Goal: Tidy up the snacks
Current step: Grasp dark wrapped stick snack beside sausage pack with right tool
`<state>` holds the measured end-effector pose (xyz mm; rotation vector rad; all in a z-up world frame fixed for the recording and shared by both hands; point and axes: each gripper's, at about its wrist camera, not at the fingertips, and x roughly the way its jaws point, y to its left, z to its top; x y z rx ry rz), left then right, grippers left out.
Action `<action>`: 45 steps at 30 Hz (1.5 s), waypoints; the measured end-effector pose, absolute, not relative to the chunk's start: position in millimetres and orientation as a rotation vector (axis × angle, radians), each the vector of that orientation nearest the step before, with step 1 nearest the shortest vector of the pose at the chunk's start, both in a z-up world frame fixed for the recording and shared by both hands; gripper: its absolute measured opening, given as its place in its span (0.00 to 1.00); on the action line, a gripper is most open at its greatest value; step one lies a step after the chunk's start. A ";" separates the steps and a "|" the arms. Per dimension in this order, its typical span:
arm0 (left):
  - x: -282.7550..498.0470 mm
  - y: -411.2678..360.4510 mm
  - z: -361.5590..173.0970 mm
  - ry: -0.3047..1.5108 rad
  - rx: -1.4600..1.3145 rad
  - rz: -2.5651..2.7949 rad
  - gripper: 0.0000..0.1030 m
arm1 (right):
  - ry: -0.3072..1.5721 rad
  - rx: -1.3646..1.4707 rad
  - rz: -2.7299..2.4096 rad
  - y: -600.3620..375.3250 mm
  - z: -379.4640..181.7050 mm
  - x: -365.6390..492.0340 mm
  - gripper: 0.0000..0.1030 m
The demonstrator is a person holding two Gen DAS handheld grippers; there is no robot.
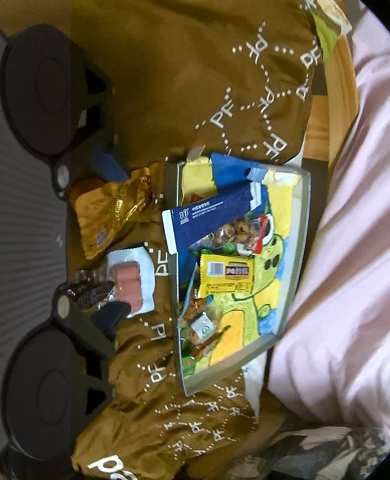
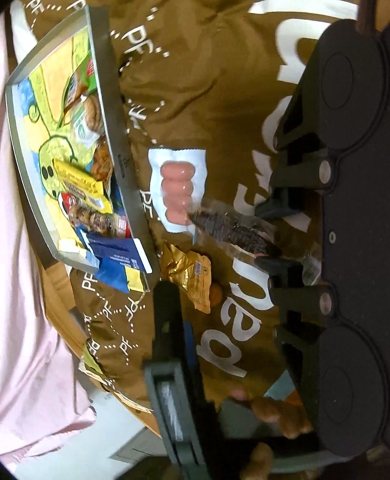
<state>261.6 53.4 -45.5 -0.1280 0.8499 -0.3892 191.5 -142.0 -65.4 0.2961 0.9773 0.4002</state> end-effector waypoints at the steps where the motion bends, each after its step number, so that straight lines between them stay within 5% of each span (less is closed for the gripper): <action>1: 265.0 52.4 -48.4 0.859 -0.128 -0.388 0.81 | 0.976 0.267 0.403 -143.0 -62.4 193.2 0.23; 13: 303.9 41.1 -79.2 0.983 -0.065 -0.311 0.85 | 0.853 -0.156 0.411 -145.6 -38.8 182.7 0.21; 17: 306.2 31.8 -84.7 0.992 -0.024 -0.320 0.93 | 0.833 -0.193 0.418 -137.8 -38.5 181.5 0.21; 19: 305.3 29.6 -84.6 0.994 -0.001 -0.313 0.89 | 0.839 -0.179 0.417 -138.9 -39.0 183.2 0.21; 21: 302.5 29.8 -83.5 0.993 0.038 -0.297 0.74 | 0.843 -0.174 0.414 -139.6 -39.6 184.2 0.21; 29: 292.8 46.0 -76.4 1.016 -0.066 -0.285 0.60 | 0.824 -0.179 0.407 -139.3 -39.6 183.9 0.21; 35: 276.7 52.5 -65.1 1.023 -0.115 -0.273 0.40 | 0.795 -0.236 0.410 -133.7 -40.1 179.9 0.21; 45: 262.6 57.3 -55.6 0.989 -0.208 -0.315 0.39 | 0.789 -0.261 0.431 -128.7 -45.6 178.2 0.22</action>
